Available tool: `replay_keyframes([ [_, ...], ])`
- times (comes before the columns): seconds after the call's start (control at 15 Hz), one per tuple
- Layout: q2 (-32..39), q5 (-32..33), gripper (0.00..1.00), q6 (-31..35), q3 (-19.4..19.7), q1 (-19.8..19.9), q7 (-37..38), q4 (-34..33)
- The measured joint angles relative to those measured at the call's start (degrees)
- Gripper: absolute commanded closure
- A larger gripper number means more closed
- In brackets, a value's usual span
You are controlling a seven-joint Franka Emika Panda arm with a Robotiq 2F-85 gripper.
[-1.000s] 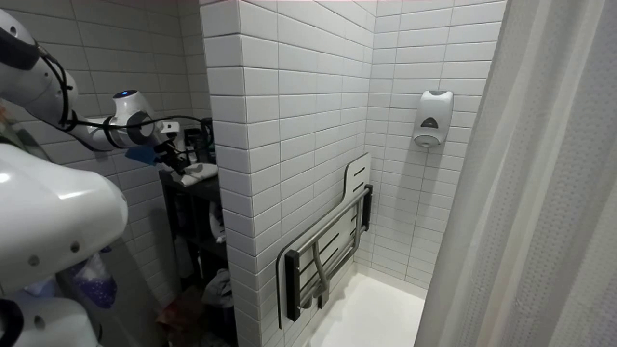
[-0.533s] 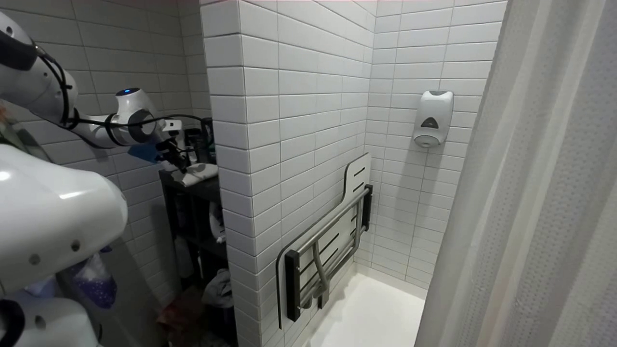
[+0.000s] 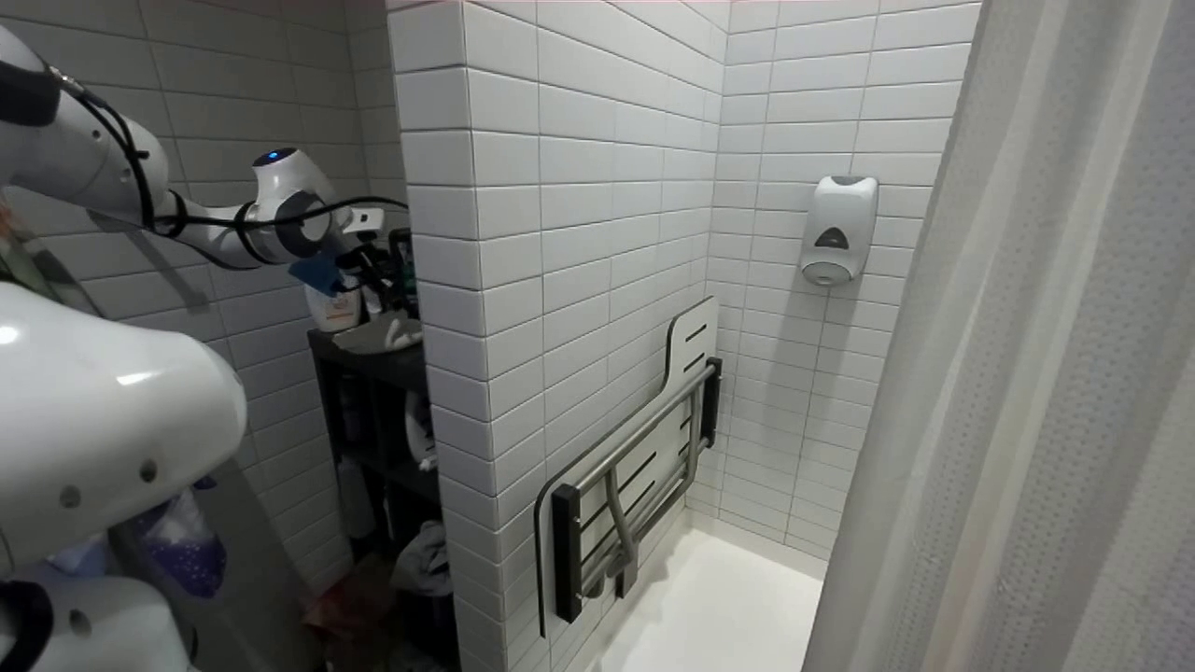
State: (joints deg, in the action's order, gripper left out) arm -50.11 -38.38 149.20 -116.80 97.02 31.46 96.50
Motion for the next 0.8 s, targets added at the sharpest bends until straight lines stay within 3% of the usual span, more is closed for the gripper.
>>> replay_keyframes([
  [0.33, -1.16, 1.18, 1.00, -1.43, 9.47, -4.72, 2.02, 6.59],
  [0.67, -1.33, 7.65, 1.00, -7.36, 15.81, -11.69, 2.07, 12.87],
  [0.73, -1.33, 9.12, 0.74, -8.71, 16.56, -12.90, 2.06, 13.49],
  [0.8, -1.33, 10.65, 0.73, -10.26, 17.08, -13.94, 1.97, 13.91],
])
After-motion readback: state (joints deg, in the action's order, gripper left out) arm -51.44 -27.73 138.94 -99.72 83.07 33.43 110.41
